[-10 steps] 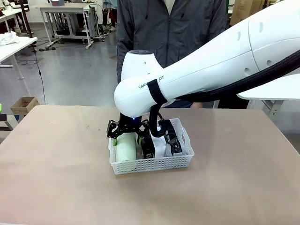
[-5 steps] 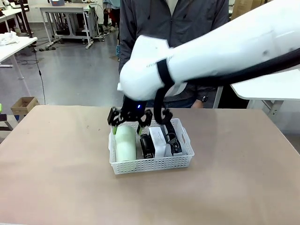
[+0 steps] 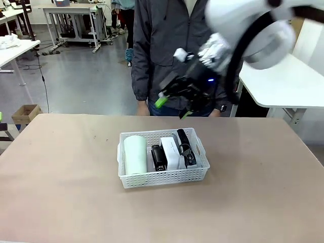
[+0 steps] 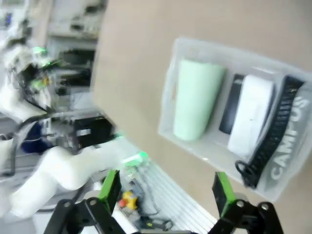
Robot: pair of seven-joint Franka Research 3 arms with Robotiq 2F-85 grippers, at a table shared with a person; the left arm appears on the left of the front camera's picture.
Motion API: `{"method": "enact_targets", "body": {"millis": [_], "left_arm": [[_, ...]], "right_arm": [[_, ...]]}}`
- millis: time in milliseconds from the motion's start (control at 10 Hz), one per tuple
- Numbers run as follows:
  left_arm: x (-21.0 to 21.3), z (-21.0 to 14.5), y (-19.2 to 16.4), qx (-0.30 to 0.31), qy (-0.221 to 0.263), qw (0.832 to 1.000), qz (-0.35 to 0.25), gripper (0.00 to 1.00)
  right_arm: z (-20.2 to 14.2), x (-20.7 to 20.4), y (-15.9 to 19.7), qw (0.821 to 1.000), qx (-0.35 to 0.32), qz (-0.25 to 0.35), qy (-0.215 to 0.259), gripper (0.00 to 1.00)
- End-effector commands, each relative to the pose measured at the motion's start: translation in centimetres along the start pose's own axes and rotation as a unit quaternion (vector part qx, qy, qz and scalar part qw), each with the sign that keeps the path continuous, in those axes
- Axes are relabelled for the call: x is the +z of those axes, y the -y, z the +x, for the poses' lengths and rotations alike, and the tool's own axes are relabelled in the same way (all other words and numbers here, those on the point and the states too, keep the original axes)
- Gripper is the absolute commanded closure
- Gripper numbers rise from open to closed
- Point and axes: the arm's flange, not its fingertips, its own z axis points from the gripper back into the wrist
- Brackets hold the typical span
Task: Efficiently arrange items inside the basket to fit them all.
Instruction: Pick up the Reusable plastic cup and place it inside the Organizing basket.
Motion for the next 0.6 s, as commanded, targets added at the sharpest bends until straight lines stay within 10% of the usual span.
{"method": "enact_targets", "body": {"millis": [0, 500], "left_arm": [[0.0, 0.3, 0.3, 0.001, 0.008, 1.000, -0.006, 0.00], [0.0, 0.3, 0.3, 0.001, 0.008, 1.000, -0.006, 0.00]], "right_arm": [[-3.8, 3.9, 7.0, 0.996, -0.018, 0.082, 0.003, 0.00], [-9.1, 8.3, 24.3, 0.933, 0.086, 0.346, 0.051, 0.00]]}}
